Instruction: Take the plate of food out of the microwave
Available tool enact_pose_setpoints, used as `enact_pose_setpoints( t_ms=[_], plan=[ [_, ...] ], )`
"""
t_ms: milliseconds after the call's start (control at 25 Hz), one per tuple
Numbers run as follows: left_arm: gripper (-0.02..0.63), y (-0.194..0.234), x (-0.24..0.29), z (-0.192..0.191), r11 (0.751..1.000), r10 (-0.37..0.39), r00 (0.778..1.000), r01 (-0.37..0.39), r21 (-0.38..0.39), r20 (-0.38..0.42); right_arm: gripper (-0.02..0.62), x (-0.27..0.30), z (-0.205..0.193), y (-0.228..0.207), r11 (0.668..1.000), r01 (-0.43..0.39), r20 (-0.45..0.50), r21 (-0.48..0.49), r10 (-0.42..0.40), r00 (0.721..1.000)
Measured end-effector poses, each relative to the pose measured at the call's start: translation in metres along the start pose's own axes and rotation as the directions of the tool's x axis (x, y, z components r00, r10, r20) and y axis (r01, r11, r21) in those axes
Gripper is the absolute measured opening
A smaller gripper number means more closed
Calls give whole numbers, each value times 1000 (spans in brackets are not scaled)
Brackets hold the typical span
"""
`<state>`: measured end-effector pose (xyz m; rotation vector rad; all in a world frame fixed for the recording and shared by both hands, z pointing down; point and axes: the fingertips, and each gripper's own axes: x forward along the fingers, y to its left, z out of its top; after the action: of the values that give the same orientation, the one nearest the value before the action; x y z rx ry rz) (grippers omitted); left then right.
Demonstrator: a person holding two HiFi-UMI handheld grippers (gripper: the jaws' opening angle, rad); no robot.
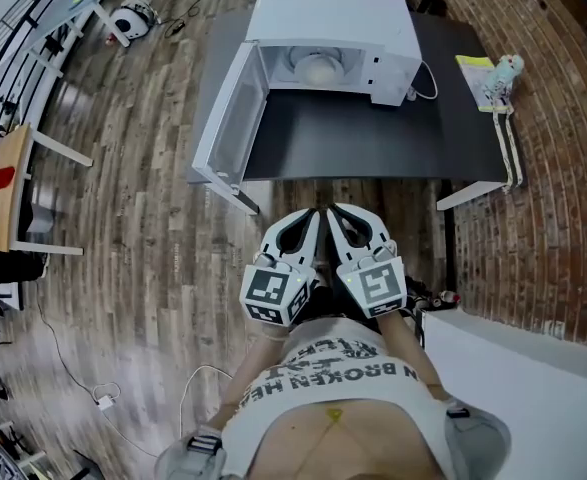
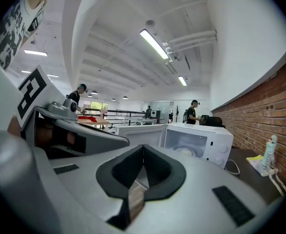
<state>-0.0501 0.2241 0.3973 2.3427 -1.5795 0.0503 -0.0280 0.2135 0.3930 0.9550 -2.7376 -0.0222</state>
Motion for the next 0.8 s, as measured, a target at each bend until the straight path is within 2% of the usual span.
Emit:
enact_pose_setpoints(
  t_ms=[240, 520, 800],
  plan=[
    [6, 23, 35, 14, 1000, 14, 1000, -14, -4, 5, 8, 35, 7, -30, 1000, -10, 10, 4, 9, 1000],
    [6, 49, 88, 39, 999, 36, 999, -36, 23, 2, 8, 84, 22, -73, 999, -49, 17, -16, 49, 999],
    [7, 72, 131, 56, 997, 79, 997, -79, 12, 5, 8, 121, 29, -110, 995, -95, 15, -27, 96, 995]
  ],
)
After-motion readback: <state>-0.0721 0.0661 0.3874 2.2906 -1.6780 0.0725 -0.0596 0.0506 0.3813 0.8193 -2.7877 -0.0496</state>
